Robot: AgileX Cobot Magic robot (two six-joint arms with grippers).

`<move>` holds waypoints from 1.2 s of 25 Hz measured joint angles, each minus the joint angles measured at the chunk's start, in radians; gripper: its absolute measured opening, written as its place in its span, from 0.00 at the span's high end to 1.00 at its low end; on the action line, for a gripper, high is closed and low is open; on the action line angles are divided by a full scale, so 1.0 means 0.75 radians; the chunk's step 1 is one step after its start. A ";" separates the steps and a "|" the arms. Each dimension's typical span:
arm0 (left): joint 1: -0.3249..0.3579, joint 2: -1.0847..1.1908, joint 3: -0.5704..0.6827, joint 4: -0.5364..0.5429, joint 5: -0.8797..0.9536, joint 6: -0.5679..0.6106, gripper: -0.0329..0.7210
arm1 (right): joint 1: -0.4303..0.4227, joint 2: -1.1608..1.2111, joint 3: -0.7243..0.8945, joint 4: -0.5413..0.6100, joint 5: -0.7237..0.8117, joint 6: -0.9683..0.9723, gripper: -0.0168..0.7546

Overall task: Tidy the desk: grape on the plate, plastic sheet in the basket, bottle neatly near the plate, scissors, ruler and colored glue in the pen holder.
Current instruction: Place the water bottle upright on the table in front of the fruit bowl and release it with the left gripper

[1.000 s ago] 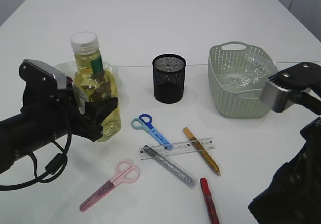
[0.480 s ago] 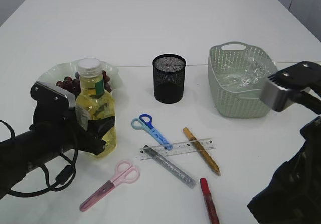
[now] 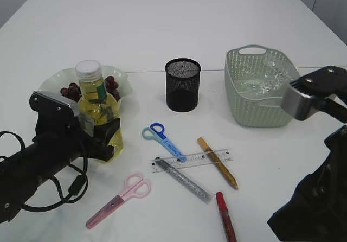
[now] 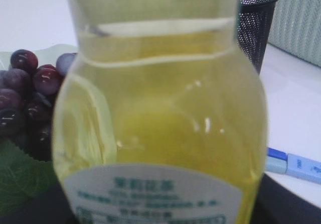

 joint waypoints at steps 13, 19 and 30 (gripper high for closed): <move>-0.001 -0.025 -0.002 -0.058 0.035 0.043 0.23 | 0.000 0.000 0.000 -0.001 -0.003 0.000 0.22; -0.001 -0.072 0.000 -0.058 0.086 0.058 0.12 | 0.000 0.000 0.000 -0.001 -0.003 0.000 0.22; -0.001 -0.199 0.005 -0.050 0.100 0.078 0.12 | 0.000 0.000 0.000 -0.001 -0.003 0.000 0.22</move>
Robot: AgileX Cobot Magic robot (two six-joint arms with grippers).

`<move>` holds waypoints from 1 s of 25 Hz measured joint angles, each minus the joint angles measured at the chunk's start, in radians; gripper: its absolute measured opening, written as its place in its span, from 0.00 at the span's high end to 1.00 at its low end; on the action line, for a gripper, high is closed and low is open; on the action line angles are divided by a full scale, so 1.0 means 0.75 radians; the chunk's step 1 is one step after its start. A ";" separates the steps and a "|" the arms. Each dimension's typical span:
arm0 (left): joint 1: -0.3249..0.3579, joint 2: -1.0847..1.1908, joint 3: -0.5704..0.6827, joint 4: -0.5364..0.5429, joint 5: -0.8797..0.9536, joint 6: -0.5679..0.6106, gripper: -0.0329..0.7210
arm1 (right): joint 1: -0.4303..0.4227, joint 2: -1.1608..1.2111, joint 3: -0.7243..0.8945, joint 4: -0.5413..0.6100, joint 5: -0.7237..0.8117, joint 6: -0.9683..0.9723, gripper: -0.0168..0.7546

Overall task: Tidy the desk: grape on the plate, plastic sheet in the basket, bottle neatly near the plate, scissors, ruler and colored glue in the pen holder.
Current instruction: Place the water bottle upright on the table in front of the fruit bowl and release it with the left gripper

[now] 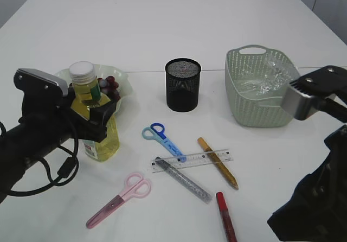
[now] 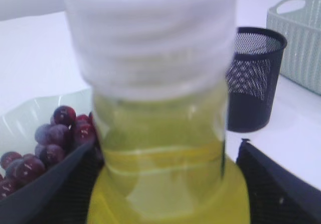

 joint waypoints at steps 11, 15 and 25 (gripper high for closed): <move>0.000 -0.243 0.003 0.035 0.000 0.014 0.14 | 0.000 0.000 0.000 -0.002 -0.001 0.000 0.22; 0.000 -0.346 0.005 0.062 0.000 0.016 0.15 | 0.000 0.000 0.000 -0.002 -0.001 0.000 0.22; 0.006 -0.552 0.008 -0.087 0.054 -0.009 0.17 | 0.000 0.000 0.000 0.001 -0.001 0.000 0.22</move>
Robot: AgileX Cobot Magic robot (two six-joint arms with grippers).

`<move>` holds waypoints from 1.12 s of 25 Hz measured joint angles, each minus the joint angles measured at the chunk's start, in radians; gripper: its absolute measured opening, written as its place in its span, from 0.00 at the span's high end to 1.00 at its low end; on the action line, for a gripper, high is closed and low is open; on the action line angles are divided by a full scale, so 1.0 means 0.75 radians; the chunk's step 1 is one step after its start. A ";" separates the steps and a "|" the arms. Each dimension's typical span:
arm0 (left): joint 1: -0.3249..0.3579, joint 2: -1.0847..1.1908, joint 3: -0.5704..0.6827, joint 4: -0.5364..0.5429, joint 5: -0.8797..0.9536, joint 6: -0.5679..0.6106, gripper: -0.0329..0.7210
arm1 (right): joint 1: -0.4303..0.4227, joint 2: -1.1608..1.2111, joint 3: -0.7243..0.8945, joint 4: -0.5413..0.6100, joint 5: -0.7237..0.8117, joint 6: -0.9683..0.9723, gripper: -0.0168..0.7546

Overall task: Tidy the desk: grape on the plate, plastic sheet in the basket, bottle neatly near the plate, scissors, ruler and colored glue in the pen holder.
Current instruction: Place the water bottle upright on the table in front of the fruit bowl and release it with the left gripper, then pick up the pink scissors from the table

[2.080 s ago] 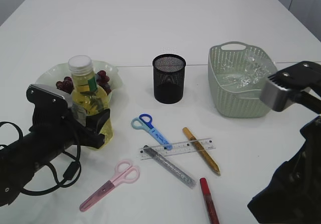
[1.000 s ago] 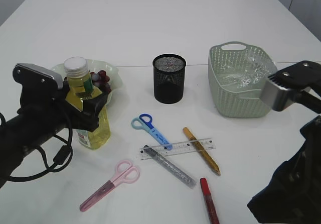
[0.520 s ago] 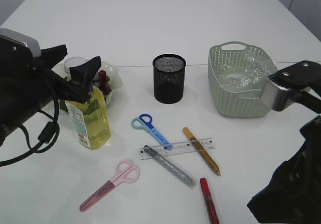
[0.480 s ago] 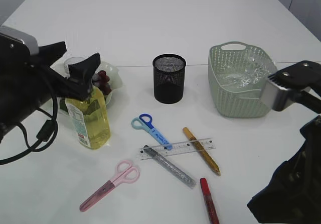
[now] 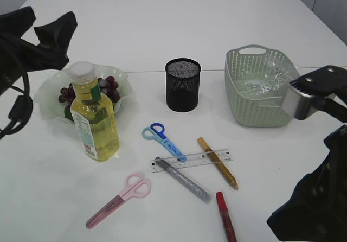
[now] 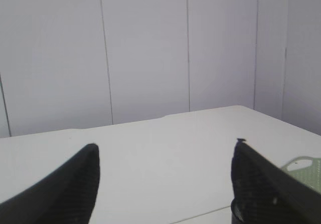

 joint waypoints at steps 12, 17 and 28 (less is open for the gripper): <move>0.253 -0.274 0.008 -0.096 0.426 -0.011 0.18 | 0.000 0.000 0.000 0.085 -0.003 0.000 0.22; 0.306 -0.429 0.008 -0.103 0.841 -0.011 0.19 | 0.000 0.000 0.000 0.107 -0.003 0.000 0.22; 0.306 -0.514 -0.131 -0.100 2.115 -0.011 0.29 | 0.000 0.000 -0.103 0.110 -0.042 0.162 0.31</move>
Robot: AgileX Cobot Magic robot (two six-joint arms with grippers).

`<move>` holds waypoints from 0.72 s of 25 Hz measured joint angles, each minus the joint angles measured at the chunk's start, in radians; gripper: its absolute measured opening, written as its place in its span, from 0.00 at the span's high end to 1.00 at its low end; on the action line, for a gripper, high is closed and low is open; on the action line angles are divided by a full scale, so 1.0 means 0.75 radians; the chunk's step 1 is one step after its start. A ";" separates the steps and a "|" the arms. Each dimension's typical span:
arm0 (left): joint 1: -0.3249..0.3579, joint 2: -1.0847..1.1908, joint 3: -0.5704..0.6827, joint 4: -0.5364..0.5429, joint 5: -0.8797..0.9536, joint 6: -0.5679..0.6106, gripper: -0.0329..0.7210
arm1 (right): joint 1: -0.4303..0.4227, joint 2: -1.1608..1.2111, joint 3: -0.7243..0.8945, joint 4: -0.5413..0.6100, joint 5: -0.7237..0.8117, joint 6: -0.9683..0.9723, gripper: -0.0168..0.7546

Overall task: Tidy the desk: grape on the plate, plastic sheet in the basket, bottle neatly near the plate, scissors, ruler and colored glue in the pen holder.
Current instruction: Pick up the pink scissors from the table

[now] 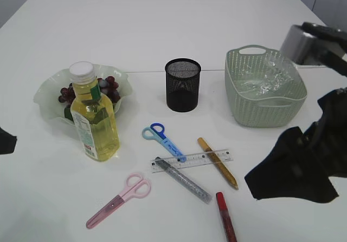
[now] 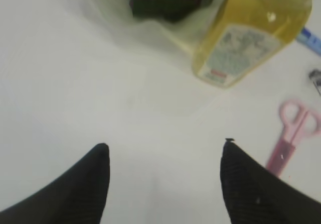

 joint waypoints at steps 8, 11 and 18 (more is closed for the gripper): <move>-0.091 0.000 -0.212 -0.182 0.480 0.228 0.36 | 0.000 0.000 -0.015 -0.052 -0.011 0.181 0.31; -0.223 0.017 -0.260 -0.220 0.477 0.293 0.37 | 0.000 0.000 -0.015 -0.108 0.016 0.231 0.31; -0.504 0.278 -0.315 -0.228 0.413 0.313 0.37 | 0.000 0.000 -0.015 -0.167 0.065 0.256 0.31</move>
